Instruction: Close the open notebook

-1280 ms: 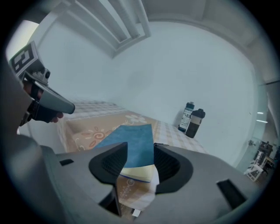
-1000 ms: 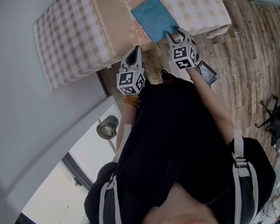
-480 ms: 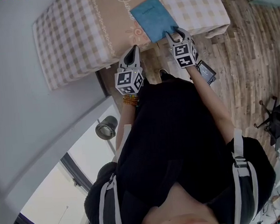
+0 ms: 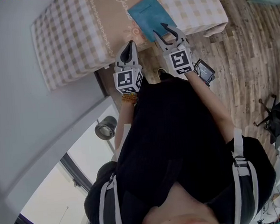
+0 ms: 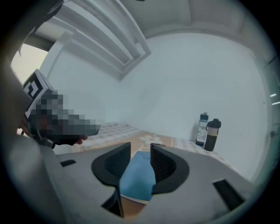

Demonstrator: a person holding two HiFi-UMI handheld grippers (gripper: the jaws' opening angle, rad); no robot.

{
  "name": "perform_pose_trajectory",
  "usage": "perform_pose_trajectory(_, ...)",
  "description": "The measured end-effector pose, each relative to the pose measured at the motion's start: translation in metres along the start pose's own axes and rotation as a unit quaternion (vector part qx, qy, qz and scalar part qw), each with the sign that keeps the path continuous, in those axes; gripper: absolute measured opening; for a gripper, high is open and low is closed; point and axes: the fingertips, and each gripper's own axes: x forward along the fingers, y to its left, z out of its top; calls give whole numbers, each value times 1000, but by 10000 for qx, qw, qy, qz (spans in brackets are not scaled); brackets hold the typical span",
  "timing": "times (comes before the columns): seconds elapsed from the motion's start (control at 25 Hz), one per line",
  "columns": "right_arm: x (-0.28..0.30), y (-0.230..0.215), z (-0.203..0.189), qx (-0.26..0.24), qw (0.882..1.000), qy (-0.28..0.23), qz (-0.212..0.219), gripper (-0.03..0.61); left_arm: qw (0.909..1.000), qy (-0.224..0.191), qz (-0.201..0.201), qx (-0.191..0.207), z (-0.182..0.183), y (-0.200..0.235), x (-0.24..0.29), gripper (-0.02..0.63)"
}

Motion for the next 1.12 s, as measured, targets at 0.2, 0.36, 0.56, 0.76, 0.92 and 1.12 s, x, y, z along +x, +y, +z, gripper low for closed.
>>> perform_pose_trajectory(0.2,-8,20,32,-86,9985,-460,294,120,9988,-355,187,264,22,-1,-5,15)
perform_pose_trajectory(0.36,-11,31,57,-235,9956,-760,491,120,9964,-632,385,419,38,1,-9,15)
perform_pose_trajectory(0.56,-16,38,77,-282,9929,-1027,538,51,9930,-900,549,538,55,2,-15,15)
perform_pose_trajectory(0.76,-16,42,78,-288,9918,-1094,599,51,9893,-1072,700,703,64,1,-21,14)
perform_pose_trajectory(0.92,-17,43,76,-279,9919,-1078,609,6,9876,-1176,752,722,69,-2,-23,14)
perform_pose_trajectory(1.12,-17,44,73,-250,9920,-1077,617,6,9873,-1180,738,771,68,-6,-23,12)
